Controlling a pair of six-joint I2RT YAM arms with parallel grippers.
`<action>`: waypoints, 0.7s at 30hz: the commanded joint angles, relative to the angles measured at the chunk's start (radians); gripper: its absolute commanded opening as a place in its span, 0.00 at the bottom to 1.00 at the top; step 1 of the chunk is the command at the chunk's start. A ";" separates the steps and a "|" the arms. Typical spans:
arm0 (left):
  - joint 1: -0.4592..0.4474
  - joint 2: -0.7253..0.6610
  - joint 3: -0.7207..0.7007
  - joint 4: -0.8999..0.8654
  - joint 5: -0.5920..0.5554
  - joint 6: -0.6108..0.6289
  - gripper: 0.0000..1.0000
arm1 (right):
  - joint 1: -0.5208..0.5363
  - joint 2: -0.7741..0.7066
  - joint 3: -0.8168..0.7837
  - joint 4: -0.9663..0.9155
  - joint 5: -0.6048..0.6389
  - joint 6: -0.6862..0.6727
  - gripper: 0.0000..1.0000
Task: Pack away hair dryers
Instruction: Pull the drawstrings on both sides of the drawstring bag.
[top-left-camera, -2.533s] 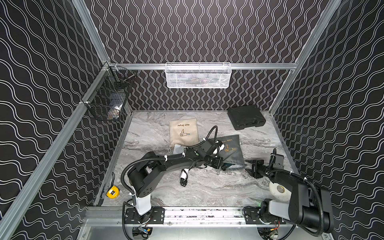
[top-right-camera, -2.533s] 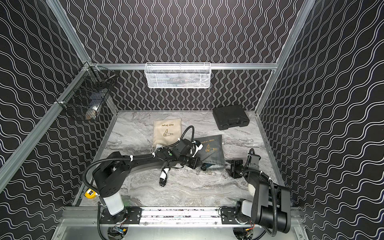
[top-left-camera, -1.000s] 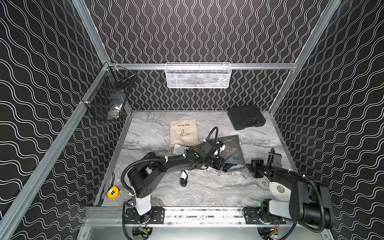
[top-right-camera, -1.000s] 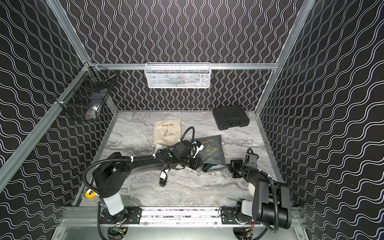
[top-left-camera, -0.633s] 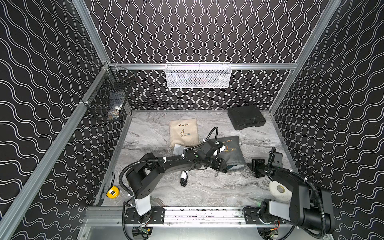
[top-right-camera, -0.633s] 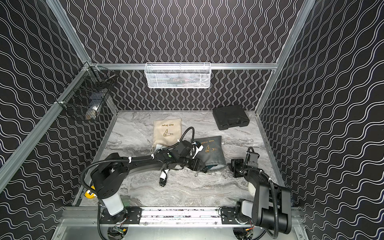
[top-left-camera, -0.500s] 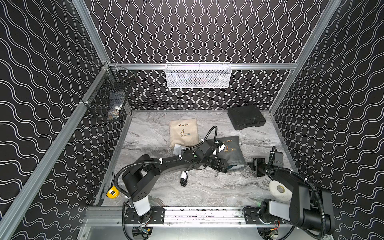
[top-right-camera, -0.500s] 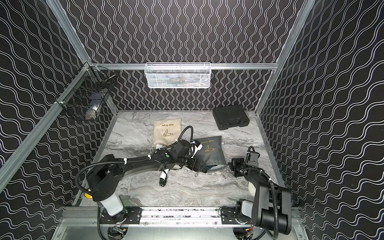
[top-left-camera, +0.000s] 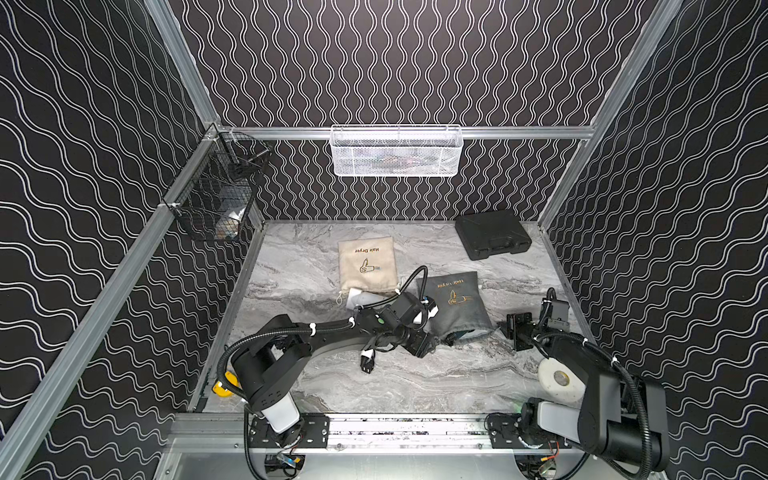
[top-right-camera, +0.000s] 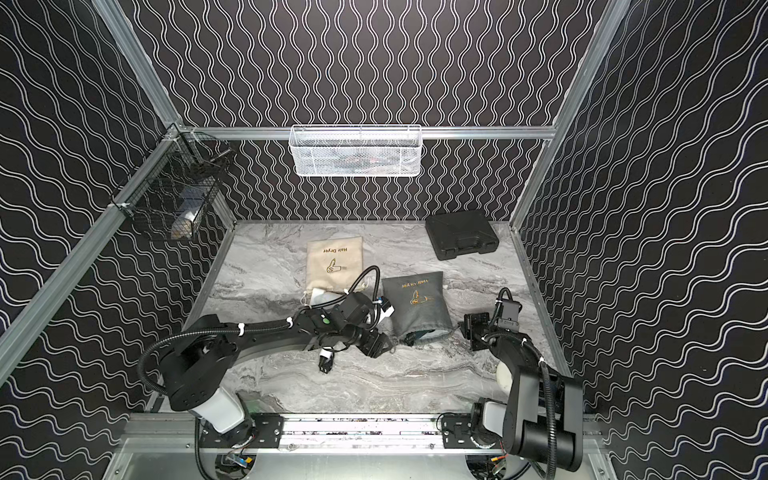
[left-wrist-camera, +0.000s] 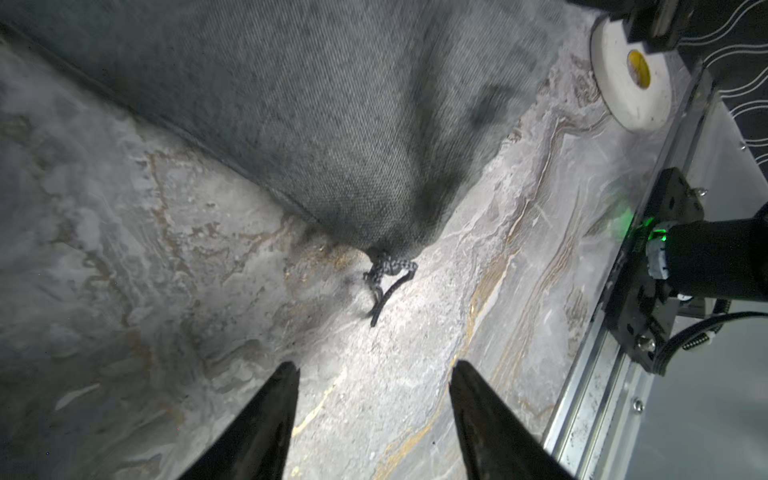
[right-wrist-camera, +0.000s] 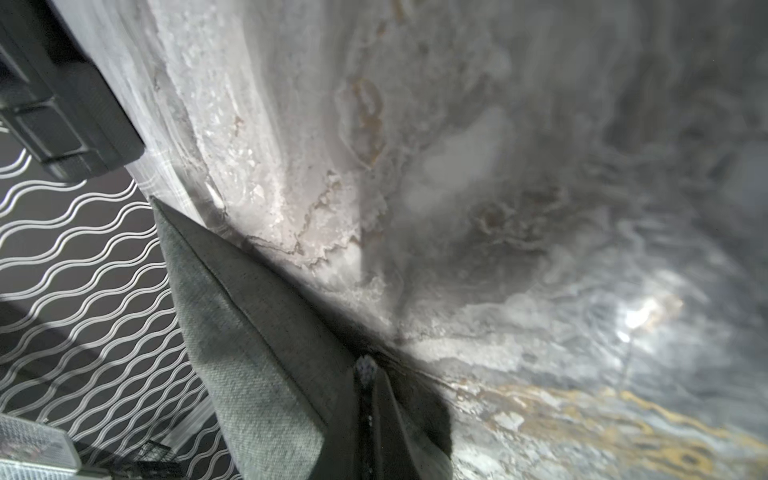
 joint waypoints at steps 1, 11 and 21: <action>0.000 0.025 0.001 0.039 0.051 0.030 0.61 | 0.001 0.003 0.023 -0.026 -0.011 -0.046 0.00; -0.012 0.126 0.042 0.073 0.049 0.032 0.59 | -0.001 -0.002 0.053 -0.044 -0.028 -0.071 0.00; -0.020 0.201 0.082 0.100 0.037 0.017 0.48 | -0.001 -0.009 0.040 -0.022 -0.037 -0.067 0.00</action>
